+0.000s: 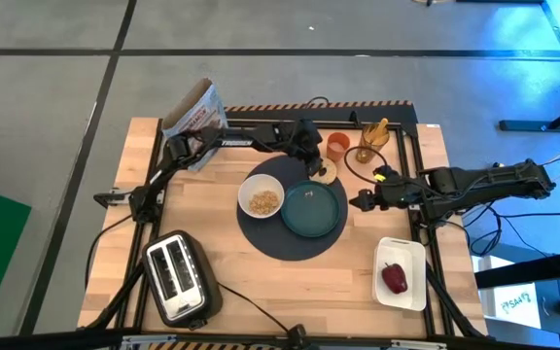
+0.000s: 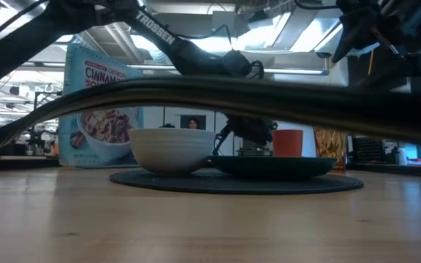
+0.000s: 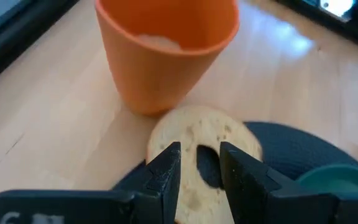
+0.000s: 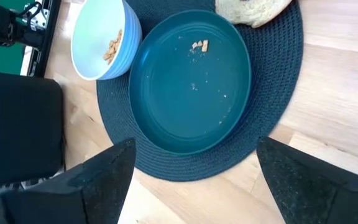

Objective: Arrange a breakfast setting
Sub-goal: Put the toasted bagel on top of the green plate on the blue table mat

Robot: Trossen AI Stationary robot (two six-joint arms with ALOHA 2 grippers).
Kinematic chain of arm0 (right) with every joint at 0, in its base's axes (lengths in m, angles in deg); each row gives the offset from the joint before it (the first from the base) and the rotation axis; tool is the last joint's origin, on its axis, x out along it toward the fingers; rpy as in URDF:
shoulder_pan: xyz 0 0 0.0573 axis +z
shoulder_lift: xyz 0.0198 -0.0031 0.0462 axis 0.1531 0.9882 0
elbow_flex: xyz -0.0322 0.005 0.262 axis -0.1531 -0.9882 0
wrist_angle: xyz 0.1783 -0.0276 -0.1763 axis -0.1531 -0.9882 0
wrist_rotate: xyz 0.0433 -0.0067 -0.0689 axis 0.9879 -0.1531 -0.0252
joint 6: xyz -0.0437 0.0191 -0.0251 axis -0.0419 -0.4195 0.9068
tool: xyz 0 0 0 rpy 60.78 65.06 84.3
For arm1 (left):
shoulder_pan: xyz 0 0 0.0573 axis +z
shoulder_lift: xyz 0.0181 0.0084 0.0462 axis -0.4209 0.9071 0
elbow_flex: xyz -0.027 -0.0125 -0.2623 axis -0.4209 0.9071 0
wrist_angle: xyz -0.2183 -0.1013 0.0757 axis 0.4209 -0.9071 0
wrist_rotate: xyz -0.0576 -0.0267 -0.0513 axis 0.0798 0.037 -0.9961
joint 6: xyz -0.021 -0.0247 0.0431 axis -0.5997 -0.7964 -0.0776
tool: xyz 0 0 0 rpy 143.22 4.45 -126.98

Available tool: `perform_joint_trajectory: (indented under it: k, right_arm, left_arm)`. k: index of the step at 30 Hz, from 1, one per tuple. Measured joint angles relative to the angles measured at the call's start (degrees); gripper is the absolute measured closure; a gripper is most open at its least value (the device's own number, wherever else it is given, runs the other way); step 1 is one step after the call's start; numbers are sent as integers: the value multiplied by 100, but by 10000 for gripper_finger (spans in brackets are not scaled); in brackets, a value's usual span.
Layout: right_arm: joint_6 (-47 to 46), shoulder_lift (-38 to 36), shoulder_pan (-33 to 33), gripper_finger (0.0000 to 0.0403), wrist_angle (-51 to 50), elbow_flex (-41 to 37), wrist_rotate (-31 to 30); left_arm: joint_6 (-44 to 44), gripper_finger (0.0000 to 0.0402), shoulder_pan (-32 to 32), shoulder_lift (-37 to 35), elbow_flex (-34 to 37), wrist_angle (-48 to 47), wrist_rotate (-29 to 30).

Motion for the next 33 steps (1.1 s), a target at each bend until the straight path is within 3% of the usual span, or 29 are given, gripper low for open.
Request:
perform_joint_trajectory:
  k: [9,12,17,23,33]
  right_arm:
    - [-132,0,1,78,-8,0,124]
    - [-136,18,-1,78,-6,0,-92]
    - [16,487,-382,78,2,-3,-747]
    - [383,1703,-1386,112,158,-26,-601]
    - [1447,3238,-2652,195,1985,-26,162]
  left_arm:
    - [85,296,-246,24,-530,-1445,1179]
    - [-56,296,-250,24,-703,-1804,1128]
    - [-402,296,-198,24,-1262,-2483,394]
    - [-59,296,-157,24,-2032,-3654,492]
    - [578,296,39,17,-3361,-5267,582]
